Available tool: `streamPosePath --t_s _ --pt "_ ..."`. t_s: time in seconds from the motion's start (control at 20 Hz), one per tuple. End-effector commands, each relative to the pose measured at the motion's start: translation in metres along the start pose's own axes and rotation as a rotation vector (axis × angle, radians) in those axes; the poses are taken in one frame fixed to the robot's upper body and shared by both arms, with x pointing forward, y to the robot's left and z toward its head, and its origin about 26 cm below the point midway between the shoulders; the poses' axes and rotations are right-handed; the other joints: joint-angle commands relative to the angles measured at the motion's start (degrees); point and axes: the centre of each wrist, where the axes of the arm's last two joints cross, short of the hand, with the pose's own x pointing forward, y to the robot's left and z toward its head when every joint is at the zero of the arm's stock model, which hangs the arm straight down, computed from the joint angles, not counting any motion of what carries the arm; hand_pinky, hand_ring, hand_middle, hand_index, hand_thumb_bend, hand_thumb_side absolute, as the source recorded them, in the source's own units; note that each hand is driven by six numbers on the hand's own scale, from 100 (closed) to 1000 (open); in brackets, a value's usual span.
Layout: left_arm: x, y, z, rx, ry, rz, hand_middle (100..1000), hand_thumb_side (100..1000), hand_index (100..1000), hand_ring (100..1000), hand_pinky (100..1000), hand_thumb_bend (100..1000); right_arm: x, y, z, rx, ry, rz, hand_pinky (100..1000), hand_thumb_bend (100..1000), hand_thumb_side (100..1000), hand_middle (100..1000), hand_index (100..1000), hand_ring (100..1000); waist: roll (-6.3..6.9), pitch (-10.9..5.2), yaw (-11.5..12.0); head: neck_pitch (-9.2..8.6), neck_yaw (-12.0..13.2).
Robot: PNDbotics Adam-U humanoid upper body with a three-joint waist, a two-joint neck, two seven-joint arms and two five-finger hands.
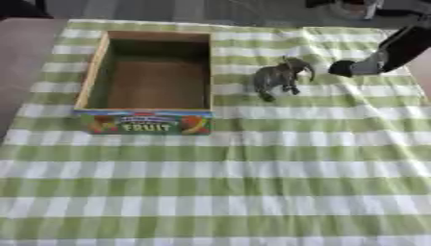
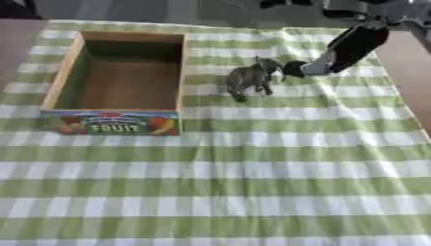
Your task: Pick up objects on the table and place them in the box.
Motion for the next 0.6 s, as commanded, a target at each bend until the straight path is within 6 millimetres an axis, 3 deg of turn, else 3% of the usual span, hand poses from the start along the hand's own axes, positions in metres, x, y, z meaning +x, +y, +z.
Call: streamPosePath --t_s 0.05,0.6 --pt "0.008 0.000 -0.007 -0.028 -0.035 -0.001 599 787 398 342 291 100 -0.012 0.000 -0.004 0.052 0.021 0.003 976 412 635 920 1000 1000 0.05 -0.67 0.2 -0.75 -0.5" --pt "0.007 -0.003 -0.006 -0.037 -0.028 0.014 599 789 395 341 290 100 -0.044 0.031 -0.040 0.163 0.110 -0.036 968 445 651 958 1000 1000 0.01 -0.37 1.3 -1.53 -1.8"
